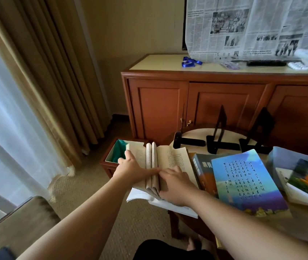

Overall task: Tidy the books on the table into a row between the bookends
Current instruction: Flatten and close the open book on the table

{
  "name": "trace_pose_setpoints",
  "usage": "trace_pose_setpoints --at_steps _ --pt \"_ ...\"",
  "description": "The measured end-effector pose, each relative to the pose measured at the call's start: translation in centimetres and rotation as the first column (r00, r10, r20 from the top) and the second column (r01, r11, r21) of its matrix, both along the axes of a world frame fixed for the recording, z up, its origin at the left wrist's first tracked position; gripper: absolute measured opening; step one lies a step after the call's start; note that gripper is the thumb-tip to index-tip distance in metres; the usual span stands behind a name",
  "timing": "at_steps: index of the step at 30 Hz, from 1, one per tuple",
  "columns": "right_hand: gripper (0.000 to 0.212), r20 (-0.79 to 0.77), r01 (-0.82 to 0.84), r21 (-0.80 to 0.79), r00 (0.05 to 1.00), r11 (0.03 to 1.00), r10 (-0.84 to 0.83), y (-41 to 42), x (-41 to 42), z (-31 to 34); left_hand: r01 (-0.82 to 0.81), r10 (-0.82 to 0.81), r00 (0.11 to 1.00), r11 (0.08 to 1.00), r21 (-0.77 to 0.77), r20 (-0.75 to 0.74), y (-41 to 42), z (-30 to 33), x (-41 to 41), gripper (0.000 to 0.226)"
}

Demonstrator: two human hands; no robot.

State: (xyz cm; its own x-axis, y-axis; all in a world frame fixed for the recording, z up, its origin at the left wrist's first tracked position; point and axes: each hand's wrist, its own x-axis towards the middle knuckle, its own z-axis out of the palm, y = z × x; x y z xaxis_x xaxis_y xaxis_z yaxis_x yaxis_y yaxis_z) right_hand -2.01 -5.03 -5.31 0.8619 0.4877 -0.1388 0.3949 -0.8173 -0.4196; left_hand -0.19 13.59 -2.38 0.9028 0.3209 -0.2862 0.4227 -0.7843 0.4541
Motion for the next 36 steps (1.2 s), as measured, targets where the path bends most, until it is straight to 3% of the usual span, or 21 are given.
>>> trace_pose_setpoints --at_steps 2,7,12,18,20,23,28,31,34,36 --pt "0.066 0.06 -0.032 -0.066 0.998 0.997 0.035 0.1 0.0 -0.8 -0.001 0.002 0.999 1.0 0.022 -0.041 0.3 -0.3 0.0 0.151" --pt "0.056 0.127 0.015 -0.067 0.992 0.998 -0.007 -0.2 -0.2 -1.6 0.009 -0.012 0.994 1.0 0.022 0.11 0.6 -1.1 0.1 0.108" --pt "0.059 0.076 0.123 0.019 0.989 0.992 -0.124 -1.1 -0.1 -1.5 -0.018 0.039 0.988 0.99 -0.139 0.15 1.3 -1.2 -0.5 0.121" --pt "0.034 0.166 0.374 0.079 0.909 0.924 -0.382 -1.5 0.2 -0.6 -0.067 0.088 0.99 0.982 -0.175 0.113 1.8 -1.7 -0.7 0.124" --pt "0.042 0.183 0.422 0.023 0.889 0.906 -0.419 -1.7 0.2 -0.6 -0.065 0.088 0.989 0.981 -0.185 0.116 1.7 -1.7 -0.9 0.127" --pt "0.075 0.21 0.42 -0.071 0.893 0.905 -0.398 -1.2 0.0 -0.1 -0.029 0.062 0.982 0.983 -0.18 0.176 0.9 -1.7 -1.2 0.133" --pt "0.096 0.113 0.289 -0.163 0.955 0.943 -0.273 -0.2 0.0 0.2 0.019 0.013 0.976 0.989 -0.146 0.219 -0.1 -1.3 -1.2 0.128" --pt "0.115 0.135 0.221 -0.186 0.971 0.957 -0.198 -0.6 -0.1 -0.4 0.006 0.026 0.978 0.988 -0.151 0.206 -0.1 -1.2 -1.2 0.126" --pt "0.115 0.158 0.19 -0.099 0.972 0.977 -0.173 -1.1 -0.4 -0.9 0.01 0.02 0.979 0.989 -0.145 0.205 -0.1 -1.3 -1.2 0.128" --pt "0.097 0.172 0.188 0.031 0.967 0.982 -0.191 -1.4 -0.5 -1.1 0.006 0.022 0.979 0.99 -0.14 0.202 0.0 -1.4 -1.2 0.133"
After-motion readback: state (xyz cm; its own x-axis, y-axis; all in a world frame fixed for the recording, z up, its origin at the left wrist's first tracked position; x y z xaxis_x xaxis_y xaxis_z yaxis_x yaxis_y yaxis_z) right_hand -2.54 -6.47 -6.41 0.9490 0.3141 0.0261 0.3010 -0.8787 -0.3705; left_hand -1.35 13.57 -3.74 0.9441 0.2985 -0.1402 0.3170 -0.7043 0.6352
